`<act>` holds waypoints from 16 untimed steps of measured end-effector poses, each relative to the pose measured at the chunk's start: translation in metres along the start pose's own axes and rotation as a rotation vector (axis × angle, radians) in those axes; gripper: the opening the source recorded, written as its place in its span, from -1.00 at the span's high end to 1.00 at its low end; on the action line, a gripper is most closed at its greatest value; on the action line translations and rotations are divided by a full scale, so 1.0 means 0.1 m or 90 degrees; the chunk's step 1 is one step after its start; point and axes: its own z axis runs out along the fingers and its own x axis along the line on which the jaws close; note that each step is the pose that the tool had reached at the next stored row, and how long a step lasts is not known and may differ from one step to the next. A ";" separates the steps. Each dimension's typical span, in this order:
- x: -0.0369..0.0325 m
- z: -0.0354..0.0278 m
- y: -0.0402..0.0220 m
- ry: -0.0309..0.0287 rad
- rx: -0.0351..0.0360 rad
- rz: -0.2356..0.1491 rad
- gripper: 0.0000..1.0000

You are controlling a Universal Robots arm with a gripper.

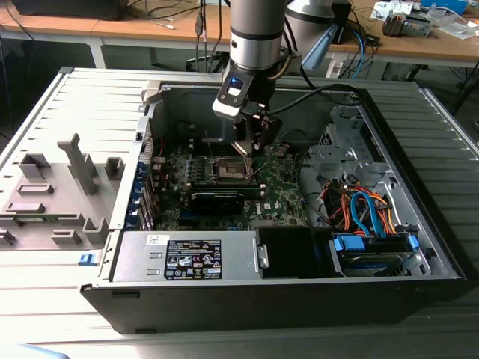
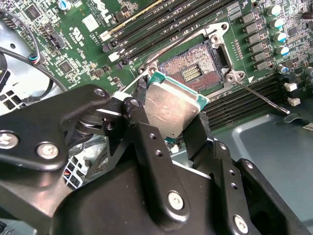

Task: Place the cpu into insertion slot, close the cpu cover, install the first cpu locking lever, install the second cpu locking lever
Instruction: 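Place the cpu into insertion slot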

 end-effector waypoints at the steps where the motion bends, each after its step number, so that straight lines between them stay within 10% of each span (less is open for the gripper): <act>1: 0.000 0.001 0.000 -0.0002 0.0001 0.000 -0.09; 16: 0.000 0.011 0.000 -0.0021 0.0015 0.006 -0.09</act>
